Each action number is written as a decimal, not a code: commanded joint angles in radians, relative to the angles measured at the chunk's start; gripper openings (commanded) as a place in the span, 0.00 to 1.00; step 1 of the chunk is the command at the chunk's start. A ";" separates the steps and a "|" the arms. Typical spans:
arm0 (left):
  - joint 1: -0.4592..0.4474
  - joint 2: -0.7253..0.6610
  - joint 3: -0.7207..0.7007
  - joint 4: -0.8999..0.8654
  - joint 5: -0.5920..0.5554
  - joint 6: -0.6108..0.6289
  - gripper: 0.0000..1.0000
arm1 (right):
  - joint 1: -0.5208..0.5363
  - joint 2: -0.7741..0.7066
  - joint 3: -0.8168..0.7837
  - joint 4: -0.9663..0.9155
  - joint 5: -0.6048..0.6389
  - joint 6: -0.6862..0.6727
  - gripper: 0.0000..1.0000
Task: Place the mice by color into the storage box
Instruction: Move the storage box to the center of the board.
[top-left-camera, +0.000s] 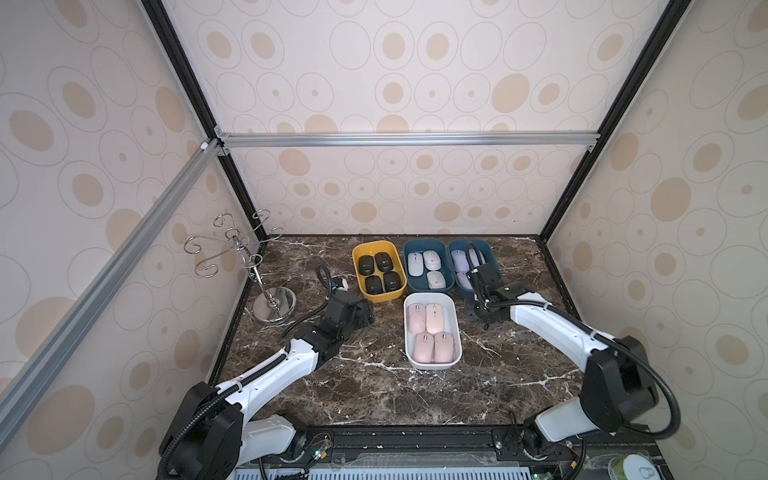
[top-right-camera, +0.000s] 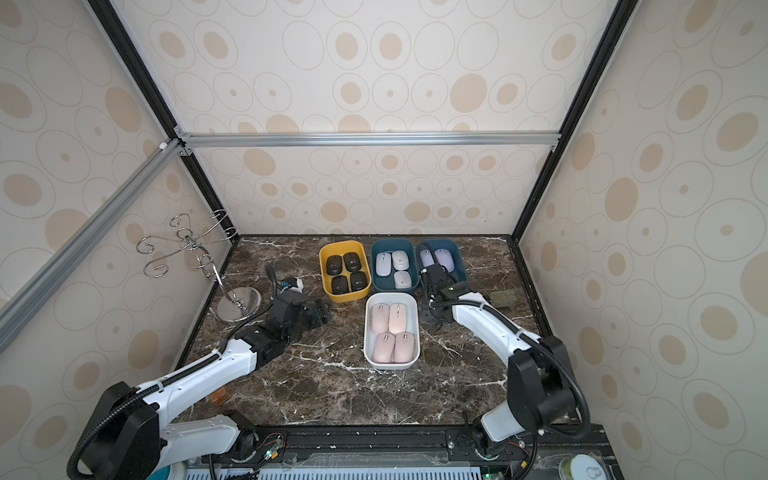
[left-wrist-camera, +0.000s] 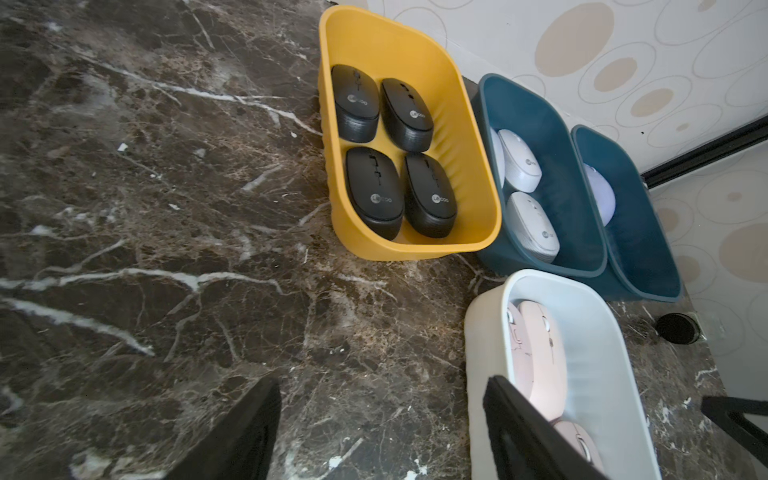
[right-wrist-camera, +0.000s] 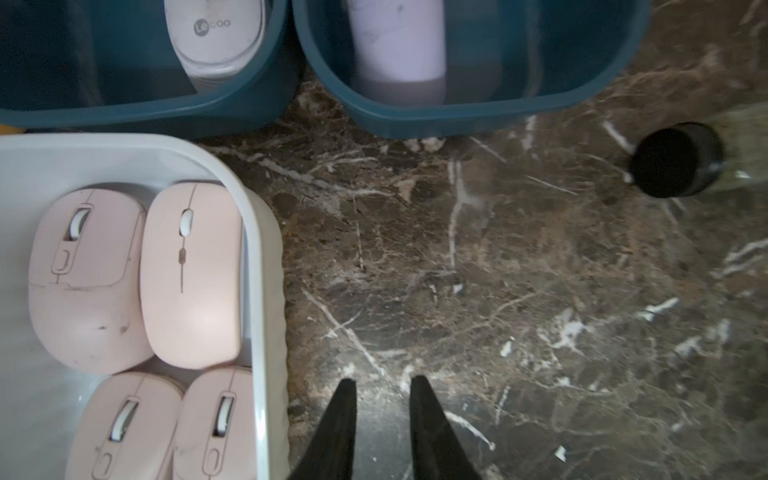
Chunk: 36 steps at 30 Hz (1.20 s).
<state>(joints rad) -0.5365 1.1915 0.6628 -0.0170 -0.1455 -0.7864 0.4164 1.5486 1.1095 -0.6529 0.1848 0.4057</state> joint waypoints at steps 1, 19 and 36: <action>0.022 -0.063 -0.024 0.045 -0.004 0.002 0.80 | 0.009 0.072 0.023 -0.002 -0.065 -0.007 0.27; 0.023 -0.226 -0.068 0.075 -0.057 0.079 1.00 | 0.068 0.099 -0.010 0.044 -0.208 0.019 0.35; 0.023 -0.310 0.072 -0.047 -0.248 0.242 1.00 | 0.068 -0.189 0.106 -0.082 0.036 -0.053 0.61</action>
<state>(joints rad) -0.5205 0.9012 0.6605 -0.0284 -0.3004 -0.6106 0.4877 1.4601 1.1801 -0.7197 0.1688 0.3855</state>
